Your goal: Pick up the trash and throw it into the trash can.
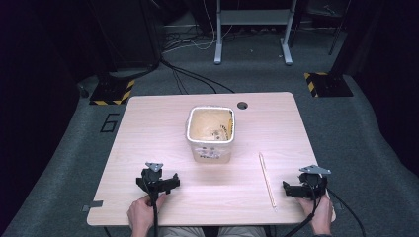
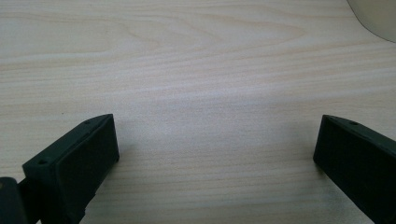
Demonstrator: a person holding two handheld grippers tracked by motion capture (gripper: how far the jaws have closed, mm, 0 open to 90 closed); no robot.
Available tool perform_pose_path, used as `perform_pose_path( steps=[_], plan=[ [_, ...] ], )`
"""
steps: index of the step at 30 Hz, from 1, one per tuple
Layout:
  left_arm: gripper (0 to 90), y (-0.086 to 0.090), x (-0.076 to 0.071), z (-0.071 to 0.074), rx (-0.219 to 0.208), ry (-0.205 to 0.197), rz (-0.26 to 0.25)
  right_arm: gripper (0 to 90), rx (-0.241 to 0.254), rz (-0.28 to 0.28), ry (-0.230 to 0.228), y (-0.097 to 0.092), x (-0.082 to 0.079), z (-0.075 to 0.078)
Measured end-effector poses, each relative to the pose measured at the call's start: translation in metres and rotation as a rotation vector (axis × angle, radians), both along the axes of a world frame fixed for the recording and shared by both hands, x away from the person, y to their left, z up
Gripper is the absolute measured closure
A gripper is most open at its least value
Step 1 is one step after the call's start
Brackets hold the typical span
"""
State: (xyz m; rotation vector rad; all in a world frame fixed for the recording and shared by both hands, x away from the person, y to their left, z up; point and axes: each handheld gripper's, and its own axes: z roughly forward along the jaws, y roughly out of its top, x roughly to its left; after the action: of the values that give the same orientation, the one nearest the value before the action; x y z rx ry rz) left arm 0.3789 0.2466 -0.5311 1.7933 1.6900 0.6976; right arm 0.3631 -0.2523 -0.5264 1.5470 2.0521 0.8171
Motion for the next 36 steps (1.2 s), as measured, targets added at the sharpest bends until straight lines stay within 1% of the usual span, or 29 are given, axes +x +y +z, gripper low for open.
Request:
perform_pose_path(
  steps=[2, 5, 6, 8, 10, 11, 14, 15, 18, 19, 24, 29, 32, 33, 36],
  plan=[
    [0.0, 0.0, 0.0, 0.0, 0.001, 0.001, 0.0, 0.0, 0.0, -0.004, 0.009, 0.001, 0.0, 0.001],
    [0.0, 0.0, 0.0, 0.0, 0.0, 0.0, 0.001, 0.0, -0.006, 0.001, 0.007, 0.0, 0.001, 0.001],
    [0.0, 0.0, 0.001, 0.0, 0.0, 0.0, 0.001, 0.0, 0.001, -0.012, 0.017, 0.001, 0.001, 0.001],
    [0.0, 0.0, 0.001, 0.0, 0.0, 0.0, 0.001, 0.0, -0.004, -0.009, 0.025, 0.002, 0.001, 0.002],
    [0.0, 0.0, 0.001, 0.0, 0.0, 0.0, 0.001, 0.0, -0.002, -0.011, 0.024, 0.002, 0.001, 0.002],
    [0.0, 0.0, 0.001, 0.0, 0.0, 0.0, 0.001, 0.0, 0.008, -0.013, 0.016, 0.003, -0.001, 0.004],
    [0.0, 0.0, 0.001, 0.0, -0.001, 0.0, 0.001, 0.0, 0.02, -0.015, 0.008, 0.004, -0.001, 0.006],
    [0.0, 0.0, 0.001, 0.0, 0.0, 0.0, 0.0, 0.0, 0.025, -0.022, 0.01, 0.006, -0.002, 0.01],
    [0.0, 0.0, 0.0, 0.0, 0.0, 0.0, 0.0, 0.0, 0.034, -0.021, 0.003, 0.008, -0.003, 0.013],
    [0.0, 0.0, 0.0, 0.0, 0.0, 0.001, -0.001, 0.0, 0.043, -0.015, 0.004, 0.01, -0.004, 0.015],
    [0.0, 0.0, 0.0, 0.0, 0.0, 0.001, -0.001, 0.0, 0.05, -0.003, 0.006, 0.017, -0.007, 0.019],
    [0.0, 0.0, 0.0, 0.0, 0.0, 0.001, -0.001, 0.0, 0.037, 0.019, 0.017, 0.027, -0.006, 0.021],
    [0.0, 0.0, 0.0, 0.0, 0.0, 0.001, -0.002, 0.0, 0.036, 0.036, 0.011, 0.036, -0.004, 0.022],
    [0.0, 0.0, 0.0, 0.0, 0.0, 0.001, -0.002, 0.0, 0.036, 0.036, 0.011, 0.036, -0.004, 0.022],
    [0.0, 0.0, 0.0, 0.0, 0.0, 0.001, -0.002, 0.7, 0.037, 0.052, 0.015, 0.045, -0.001, 0.022]
  ],
)
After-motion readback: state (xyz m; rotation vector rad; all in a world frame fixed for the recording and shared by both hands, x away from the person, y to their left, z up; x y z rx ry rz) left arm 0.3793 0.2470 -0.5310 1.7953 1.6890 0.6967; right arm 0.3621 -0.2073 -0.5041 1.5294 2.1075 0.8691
